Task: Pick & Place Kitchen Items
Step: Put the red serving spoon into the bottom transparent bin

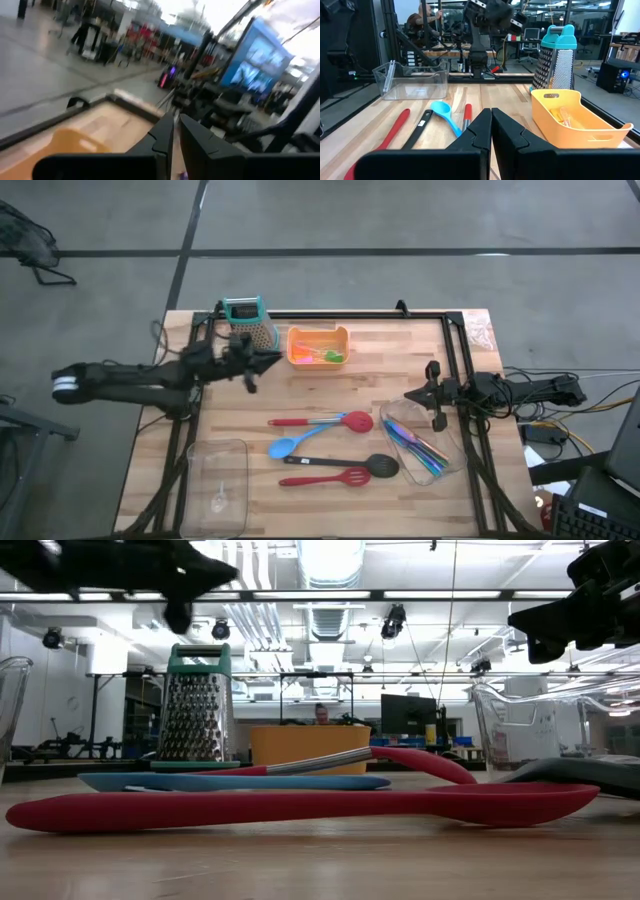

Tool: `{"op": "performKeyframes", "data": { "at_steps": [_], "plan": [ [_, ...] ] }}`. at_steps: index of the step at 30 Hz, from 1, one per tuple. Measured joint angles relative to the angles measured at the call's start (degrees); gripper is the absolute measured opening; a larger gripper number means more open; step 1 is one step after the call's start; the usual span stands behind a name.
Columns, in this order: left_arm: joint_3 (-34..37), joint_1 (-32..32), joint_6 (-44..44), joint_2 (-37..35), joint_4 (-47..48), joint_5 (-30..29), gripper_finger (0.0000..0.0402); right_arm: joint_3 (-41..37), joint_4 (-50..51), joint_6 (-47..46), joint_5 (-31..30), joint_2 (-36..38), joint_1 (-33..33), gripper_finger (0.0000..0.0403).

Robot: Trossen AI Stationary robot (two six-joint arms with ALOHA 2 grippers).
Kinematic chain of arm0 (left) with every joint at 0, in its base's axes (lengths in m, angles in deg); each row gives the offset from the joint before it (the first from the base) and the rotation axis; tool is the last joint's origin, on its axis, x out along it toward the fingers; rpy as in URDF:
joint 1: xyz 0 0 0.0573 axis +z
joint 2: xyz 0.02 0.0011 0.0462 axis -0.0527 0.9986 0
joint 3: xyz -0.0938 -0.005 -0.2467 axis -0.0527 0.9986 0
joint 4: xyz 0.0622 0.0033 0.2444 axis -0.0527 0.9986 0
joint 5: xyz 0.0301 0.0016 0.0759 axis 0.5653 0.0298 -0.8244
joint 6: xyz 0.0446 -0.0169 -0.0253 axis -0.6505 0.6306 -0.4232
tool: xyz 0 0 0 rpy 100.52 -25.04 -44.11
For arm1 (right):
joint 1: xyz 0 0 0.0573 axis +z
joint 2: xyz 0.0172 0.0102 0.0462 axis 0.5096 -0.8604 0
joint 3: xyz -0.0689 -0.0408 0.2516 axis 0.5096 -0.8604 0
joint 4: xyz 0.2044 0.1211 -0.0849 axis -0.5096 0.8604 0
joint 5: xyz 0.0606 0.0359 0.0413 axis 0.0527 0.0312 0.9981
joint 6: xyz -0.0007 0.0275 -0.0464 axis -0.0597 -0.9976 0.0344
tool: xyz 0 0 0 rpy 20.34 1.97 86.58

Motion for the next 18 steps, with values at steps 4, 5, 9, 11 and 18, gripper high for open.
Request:
{"op": "performKeyframes", "data": {
  "at_steps": [4,5,9,11,18],
  "plan": [
    [-5.1,0.0,-0.8,5.9,0.2,-1.8,0.0035,0.0,0.0,0.0,0.0,0.0,0.0,0.0008],
    [-6.4,0.0,-0.4,7.4,-0.4,-2.9,0.0035,0.0,0.0,0.0,0.0,0.0,0.0,0.0008],
    [-9.5,0.0,-0.6,13.7,0.4,-3.6,0.0035,0.0,0.0,0.0,0.0,0.0,0.0,0.0008],
    [-10.9,-0.1,-0.6,17.2,0.5,-3.4,0.0035,0.0,0.0,-0.1,0.0,0.0,0.0,0.0008],
    [-16.8,0.0,0.7,30.4,0.7,2.3,0.0035,0.0,0.0,0.0,0.0,0.0,0.0,0.0008]
  ]
}}
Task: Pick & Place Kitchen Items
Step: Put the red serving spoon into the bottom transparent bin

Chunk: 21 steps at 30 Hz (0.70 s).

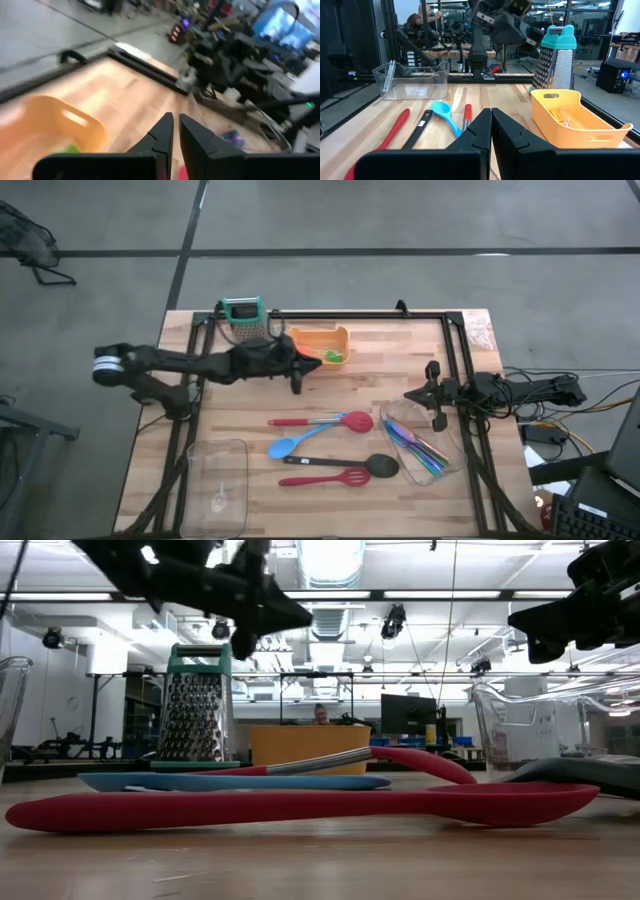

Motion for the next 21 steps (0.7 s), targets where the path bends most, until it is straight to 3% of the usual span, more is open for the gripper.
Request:
{"op": "performKeyframes", "data": {
  "at_steps": [9,21],
  "plan": [
    [-5.3,0.0,0.0,10.3,-0.5,1.9,0.0035,0.0,0.0,-0.1,0.0,0.0,0.0,0.0008],
    [-5.4,0.0,2.6,12.4,-0.3,3.2,0.0035,0.0,0.0,0.0,0.0,0.0,0.0,0.0008]
  ]
}}
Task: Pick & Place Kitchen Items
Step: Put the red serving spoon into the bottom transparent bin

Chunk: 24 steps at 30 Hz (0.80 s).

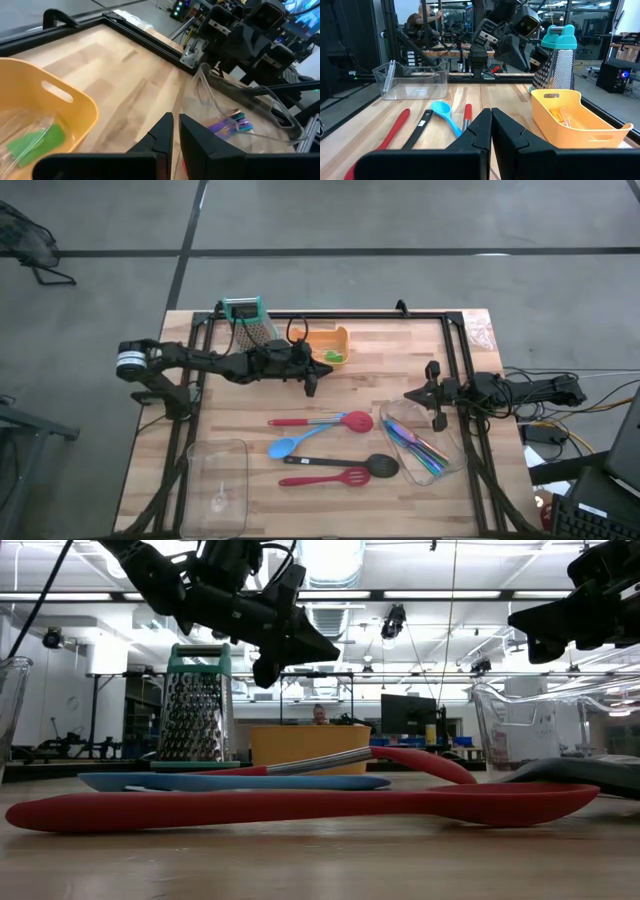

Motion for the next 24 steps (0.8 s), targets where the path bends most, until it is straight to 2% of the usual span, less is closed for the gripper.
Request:
{"op": "performKeyframes", "data": {
  "at_steps": [6,13,18,20,24],
  "plan": [
    [0.0,0.0,-0.6,-0.1,0.0,0.0,0.0035,0.0,0.0,0.0,0.0,0.0,0.0,0.0008],
    [0.0,0.1,-5.3,-0.1,0.0,0.0,0.0036,0.0,0.0,-0.1,0.0,0.0,0.0,0.0008],
    [-0.8,1.2,-9.9,0.2,1.3,-0.1,0.0066,0.0,0.0,-0.1,0.0,0.0,0.0,0.0008],
    [-4.0,2.0,-10.4,0.8,7.5,0.2,0.0088,0.0,0.0,0.0,0.0,0.0,0.0,0.0008],
    [-13.0,1.9,-12.2,2.2,27.8,0.6,0.0138,0.0,0.0,0.0,0.0,0.0,0.0,0.0008]
  ]
}}
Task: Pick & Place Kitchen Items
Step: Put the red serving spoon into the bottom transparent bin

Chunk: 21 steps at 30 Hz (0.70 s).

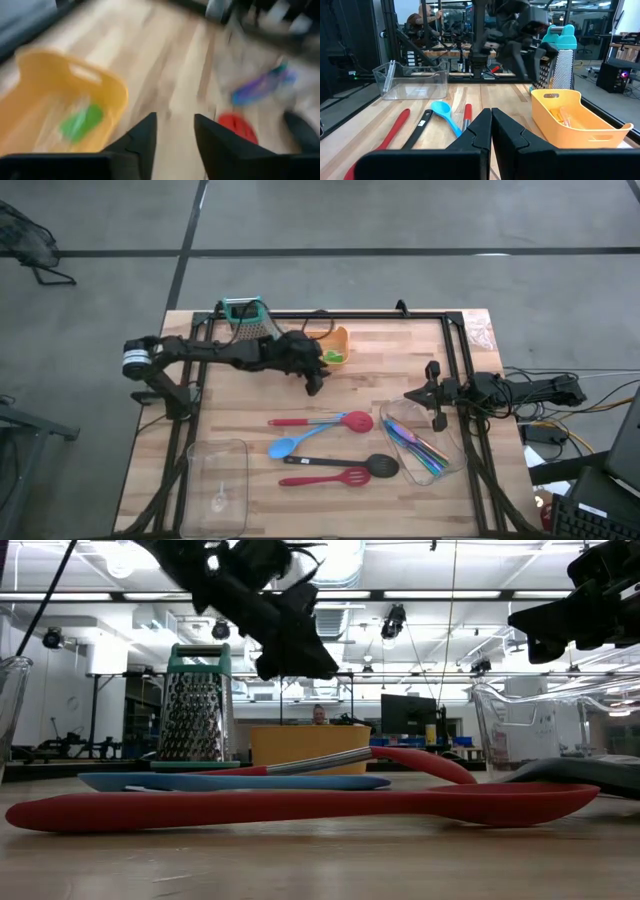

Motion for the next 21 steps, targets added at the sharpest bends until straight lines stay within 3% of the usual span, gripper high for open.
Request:
{"op": "performKeyframes", "data": {
  "at_steps": [2,5,9,15,21],
  "plan": [
    [-3.5,-0.3,-0.4,0.5,8.8,0.0,0.0159,0.0,0.0,0.0,0.0,0.0,0.0,0.0008],
    [-5.6,-1.7,-2.5,0.9,13.5,2.7,0.0180,0.0,0.0,0.0,0.0,0.0,0.0,0.0008],
    [-5.6,-6.0,-2.1,1.8,14.2,5.5,0.0185,0.0,0.0,-0.1,0.0,0.0,0.0,0.0008],
    [-5.4,-10.5,-1.3,4.9,14.1,4.8,0.0186,0.0,0.0,0.0,0.0,0.0,0.0,0.0008],
    [-5.4,-11.2,0.5,10.3,10.1,4.8,0.0186,0.0,0.0,0.0,0.0,0.0,0.0,0.0008]
  ]
}}
